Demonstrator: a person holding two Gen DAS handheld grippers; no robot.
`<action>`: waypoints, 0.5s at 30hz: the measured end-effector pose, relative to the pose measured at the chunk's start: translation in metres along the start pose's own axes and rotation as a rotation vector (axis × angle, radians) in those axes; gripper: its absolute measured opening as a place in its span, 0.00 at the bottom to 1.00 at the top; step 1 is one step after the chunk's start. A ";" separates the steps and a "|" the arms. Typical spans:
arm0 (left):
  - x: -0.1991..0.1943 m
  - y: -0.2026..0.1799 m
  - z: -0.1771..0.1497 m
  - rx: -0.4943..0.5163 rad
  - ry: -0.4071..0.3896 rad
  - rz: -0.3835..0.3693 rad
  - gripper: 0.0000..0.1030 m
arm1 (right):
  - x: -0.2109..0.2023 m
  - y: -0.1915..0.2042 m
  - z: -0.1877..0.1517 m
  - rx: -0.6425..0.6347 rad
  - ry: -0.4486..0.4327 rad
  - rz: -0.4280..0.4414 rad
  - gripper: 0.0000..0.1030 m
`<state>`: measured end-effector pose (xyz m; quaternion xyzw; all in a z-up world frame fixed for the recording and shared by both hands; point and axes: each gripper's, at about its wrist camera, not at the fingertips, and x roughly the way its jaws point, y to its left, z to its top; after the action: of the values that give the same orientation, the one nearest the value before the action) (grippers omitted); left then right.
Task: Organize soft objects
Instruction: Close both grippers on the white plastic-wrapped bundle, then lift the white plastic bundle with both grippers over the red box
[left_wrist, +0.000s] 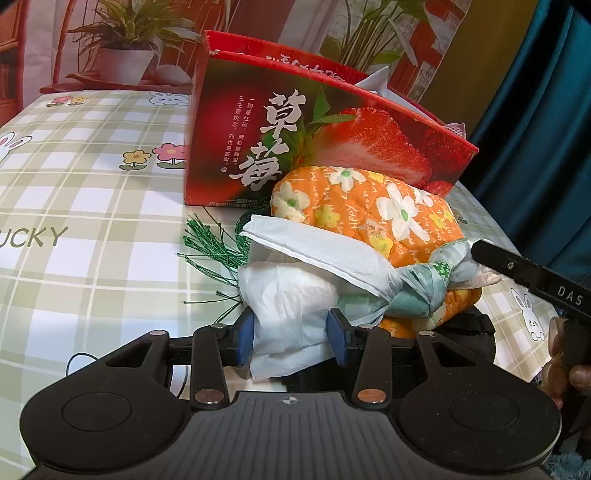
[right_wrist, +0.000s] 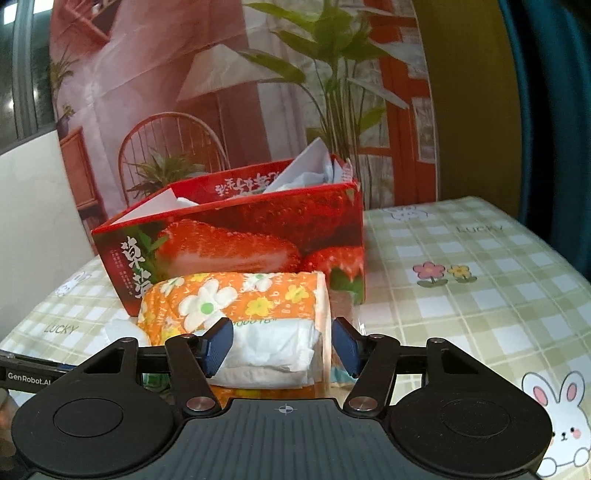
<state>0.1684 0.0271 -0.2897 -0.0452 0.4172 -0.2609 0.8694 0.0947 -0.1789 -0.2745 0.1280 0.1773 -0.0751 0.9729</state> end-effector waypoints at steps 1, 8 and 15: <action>0.000 0.000 0.000 0.000 -0.001 0.000 0.44 | 0.002 0.000 -0.001 0.007 0.012 0.010 0.57; 0.000 0.000 0.000 -0.001 0.000 0.001 0.43 | 0.004 0.002 -0.004 0.015 0.034 0.039 0.58; 0.000 0.001 0.000 -0.007 -0.001 0.000 0.43 | -0.011 0.008 0.003 -0.039 -0.073 0.030 0.26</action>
<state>0.1686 0.0276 -0.2900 -0.0481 0.4177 -0.2593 0.8695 0.0872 -0.1715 -0.2658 0.1086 0.1412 -0.0617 0.9821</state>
